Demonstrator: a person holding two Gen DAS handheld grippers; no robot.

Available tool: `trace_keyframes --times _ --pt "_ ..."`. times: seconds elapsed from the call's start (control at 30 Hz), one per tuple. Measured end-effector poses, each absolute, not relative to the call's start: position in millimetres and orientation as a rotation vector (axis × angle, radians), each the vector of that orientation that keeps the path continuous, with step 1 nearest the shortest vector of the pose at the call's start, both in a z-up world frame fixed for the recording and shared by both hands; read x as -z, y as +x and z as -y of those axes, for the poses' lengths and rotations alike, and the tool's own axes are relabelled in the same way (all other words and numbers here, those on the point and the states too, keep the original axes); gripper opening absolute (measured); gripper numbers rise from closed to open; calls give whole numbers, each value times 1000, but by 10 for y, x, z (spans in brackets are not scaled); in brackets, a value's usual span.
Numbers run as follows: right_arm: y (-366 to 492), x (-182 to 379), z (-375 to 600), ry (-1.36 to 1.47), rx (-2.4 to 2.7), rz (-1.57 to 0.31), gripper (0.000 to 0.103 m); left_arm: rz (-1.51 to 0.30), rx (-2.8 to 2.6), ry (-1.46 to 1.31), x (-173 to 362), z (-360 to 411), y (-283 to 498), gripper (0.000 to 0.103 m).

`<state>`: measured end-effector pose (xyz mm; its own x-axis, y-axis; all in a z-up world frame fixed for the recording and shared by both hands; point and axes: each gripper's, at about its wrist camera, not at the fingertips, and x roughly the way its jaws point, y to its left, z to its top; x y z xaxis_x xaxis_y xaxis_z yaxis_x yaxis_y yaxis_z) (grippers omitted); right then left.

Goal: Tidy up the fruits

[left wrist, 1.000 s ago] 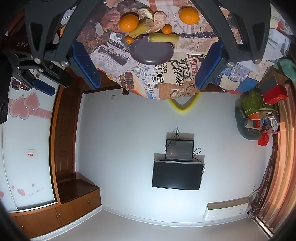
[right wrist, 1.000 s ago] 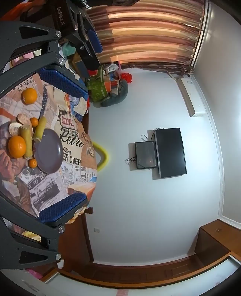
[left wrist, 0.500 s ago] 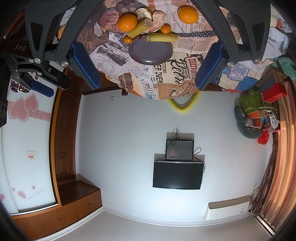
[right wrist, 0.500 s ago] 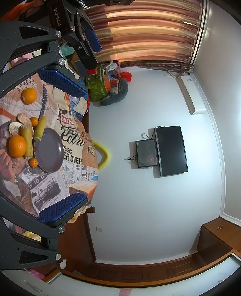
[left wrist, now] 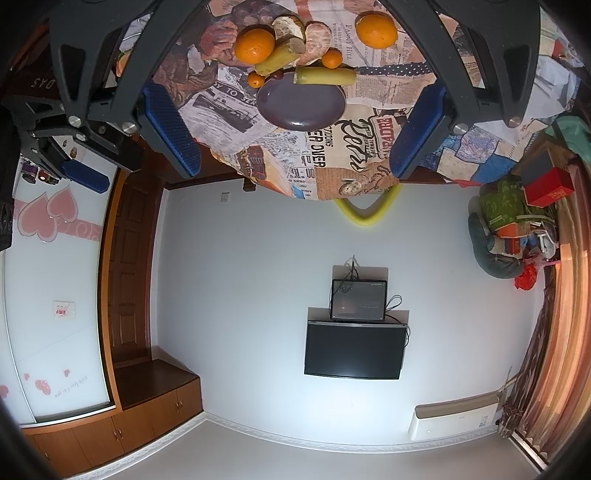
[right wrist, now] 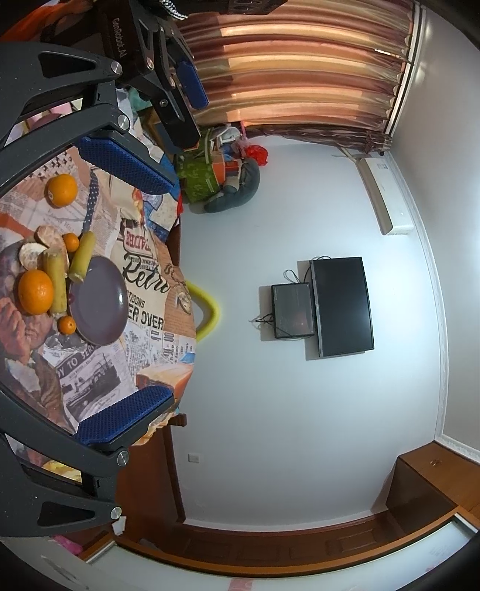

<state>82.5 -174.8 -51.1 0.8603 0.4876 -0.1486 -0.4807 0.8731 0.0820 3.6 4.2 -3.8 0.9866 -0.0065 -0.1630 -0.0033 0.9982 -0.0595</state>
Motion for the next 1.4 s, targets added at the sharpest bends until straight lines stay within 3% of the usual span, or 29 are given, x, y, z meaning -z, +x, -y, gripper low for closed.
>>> trace_keyframes --times 1.4 --pt "856 560 1717 38 -489 -197 103 -184 -20 -77 123 -129 136 103"
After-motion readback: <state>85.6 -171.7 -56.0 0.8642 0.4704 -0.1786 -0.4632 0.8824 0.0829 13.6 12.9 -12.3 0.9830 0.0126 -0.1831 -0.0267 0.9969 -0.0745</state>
